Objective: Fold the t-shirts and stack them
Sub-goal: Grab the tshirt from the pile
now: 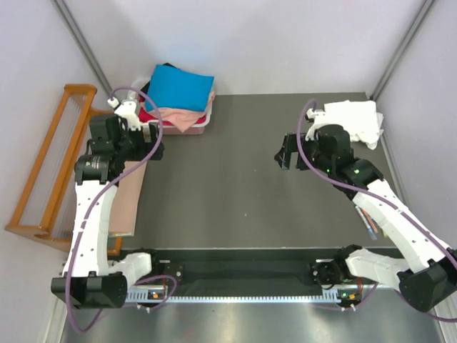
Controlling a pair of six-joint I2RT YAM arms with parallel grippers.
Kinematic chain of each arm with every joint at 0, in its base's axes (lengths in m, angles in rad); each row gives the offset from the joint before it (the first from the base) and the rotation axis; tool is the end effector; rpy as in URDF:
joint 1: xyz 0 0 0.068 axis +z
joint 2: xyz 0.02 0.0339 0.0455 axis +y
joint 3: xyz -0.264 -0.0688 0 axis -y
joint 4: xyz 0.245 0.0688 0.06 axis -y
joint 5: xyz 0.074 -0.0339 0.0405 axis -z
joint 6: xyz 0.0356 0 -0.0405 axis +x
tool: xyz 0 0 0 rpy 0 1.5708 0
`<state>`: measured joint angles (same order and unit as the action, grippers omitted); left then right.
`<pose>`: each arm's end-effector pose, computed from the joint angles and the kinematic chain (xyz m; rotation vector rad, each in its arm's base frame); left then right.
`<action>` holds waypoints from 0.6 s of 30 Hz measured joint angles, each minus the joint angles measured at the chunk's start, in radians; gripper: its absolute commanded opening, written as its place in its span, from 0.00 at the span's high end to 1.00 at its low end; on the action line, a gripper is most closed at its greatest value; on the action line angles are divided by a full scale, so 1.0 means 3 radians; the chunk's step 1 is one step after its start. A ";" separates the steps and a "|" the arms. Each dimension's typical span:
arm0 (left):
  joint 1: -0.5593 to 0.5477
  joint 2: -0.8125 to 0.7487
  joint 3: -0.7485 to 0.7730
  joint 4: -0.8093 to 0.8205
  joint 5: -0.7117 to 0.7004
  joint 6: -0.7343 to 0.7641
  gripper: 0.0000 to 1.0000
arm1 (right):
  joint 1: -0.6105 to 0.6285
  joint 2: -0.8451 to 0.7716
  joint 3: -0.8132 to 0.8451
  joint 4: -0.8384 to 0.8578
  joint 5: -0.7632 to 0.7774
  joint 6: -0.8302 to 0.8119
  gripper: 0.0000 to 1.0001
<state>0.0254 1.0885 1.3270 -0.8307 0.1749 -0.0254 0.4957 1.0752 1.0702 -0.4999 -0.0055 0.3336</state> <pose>0.2120 -0.0008 0.4027 0.0459 2.1583 -0.1891 0.2072 0.1123 0.3515 -0.1748 2.1090 0.5082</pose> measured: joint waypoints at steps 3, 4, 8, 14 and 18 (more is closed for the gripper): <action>0.0000 0.0095 0.0009 0.0132 0.0015 -0.0029 0.02 | 0.0000 0.0006 -0.0001 0.0019 -0.0052 0.0013 0.00; 0.0000 0.0164 0.0047 0.0163 0.0024 -0.0043 0.07 | 0.0000 0.0005 -0.0001 0.0029 -0.0066 0.0015 0.00; -0.0010 0.0647 0.0345 0.0337 0.0078 -0.0089 0.11 | 0.0000 -0.0001 -0.0009 0.0071 -0.0089 0.0029 0.00; -0.0128 0.1626 0.0984 0.0534 -0.0056 -0.0058 0.11 | 0.0000 -0.0039 -0.0017 0.0102 -0.0090 0.0031 0.00; -0.0217 0.2378 0.1686 0.0532 -0.0184 -0.0053 0.08 | 0.0000 -0.0051 -0.0050 0.0146 -0.0102 0.0031 0.00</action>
<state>-0.0399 1.8019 1.8328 -0.6712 0.1196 -0.0414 0.4957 1.0599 1.0554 -0.4561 -0.0360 0.3428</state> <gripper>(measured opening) 0.895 0.996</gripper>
